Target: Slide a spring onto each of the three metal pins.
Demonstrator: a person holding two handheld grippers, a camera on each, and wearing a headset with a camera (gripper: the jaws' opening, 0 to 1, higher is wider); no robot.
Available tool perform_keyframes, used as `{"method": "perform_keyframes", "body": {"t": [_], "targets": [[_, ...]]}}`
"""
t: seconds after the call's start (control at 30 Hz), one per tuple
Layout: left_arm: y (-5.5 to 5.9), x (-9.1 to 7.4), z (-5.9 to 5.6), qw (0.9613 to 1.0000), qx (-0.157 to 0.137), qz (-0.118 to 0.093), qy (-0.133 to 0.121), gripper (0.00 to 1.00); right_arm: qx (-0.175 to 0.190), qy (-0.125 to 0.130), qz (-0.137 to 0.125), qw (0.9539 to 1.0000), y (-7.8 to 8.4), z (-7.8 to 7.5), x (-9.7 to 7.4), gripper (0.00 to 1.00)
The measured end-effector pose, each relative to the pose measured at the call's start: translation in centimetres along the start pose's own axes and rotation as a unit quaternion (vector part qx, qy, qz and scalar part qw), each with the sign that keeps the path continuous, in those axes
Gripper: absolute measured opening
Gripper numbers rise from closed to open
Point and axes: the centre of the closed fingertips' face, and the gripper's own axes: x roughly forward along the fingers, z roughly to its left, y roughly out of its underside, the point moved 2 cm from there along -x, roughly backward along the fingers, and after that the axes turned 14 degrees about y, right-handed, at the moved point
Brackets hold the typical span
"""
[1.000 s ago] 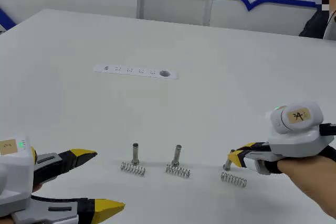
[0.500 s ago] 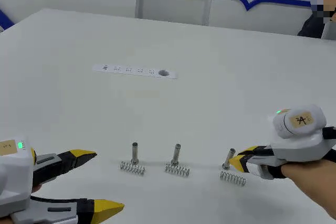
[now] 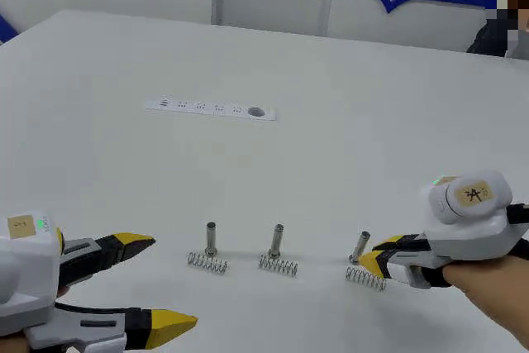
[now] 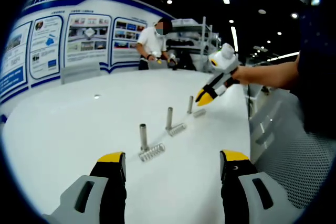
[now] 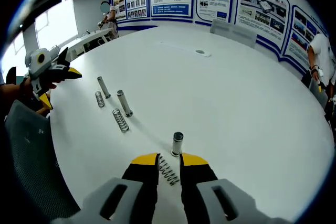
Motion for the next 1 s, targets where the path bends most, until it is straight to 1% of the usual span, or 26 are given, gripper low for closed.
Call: {"method": "perform_keyframes", "body": {"t": [0.2, 0.33, 0.43, 0.5, 0.67, 0.77, 1.0], "targets": [[0.0, 1.1, 1.4, 0.9998, 0.004, 0.017, 0.009, 0.73, 0.004, 0.002, -0.003, 1.0000, 0.3, -0.1, -0.6, 0.17], [0.6, 1.8, 2.4, 0.9994, 0.001, 0.032, 0.014, 0.72, 0.009, 0.005, -0.004, 0.9999, 0.7, -0.2, -1.0, 0.18], [1.1, 2.3, 2.8, 0.9989, -0.002, 0.043, 0.018, 0.71, 0.011, 0.006, -0.004, 0.9999, 1.0, -0.3, -1.2, 0.18], [1.5, 2.5, 3.1, 0.9986, -0.003, 0.049, 0.020, 0.71, 0.012, 0.007, -0.004, 0.9999, 1.1, -0.3, -1.4, 0.19], [1.7, 2.8, 3.7, 0.9981, -0.002, 0.057, 0.025, 0.69, 0.019, 0.011, -0.006, 0.9997, 1.4, -0.2, -1.7, 0.21], [1.8, 3.0, 4.1, 0.9977, -0.001, 0.062, 0.027, 0.66, 0.026, 0.015, -0.009, 0.9995, 1.7, -0.3, -1.8, 0.23], [2.0, 3.4, 4.4, 0.9967, 0.006, 0.073, 0.036, 0.58, 0.036, 0.028, -0.013, 0.9989, 2.0, -0.9, -2.0, 0.31]]}}
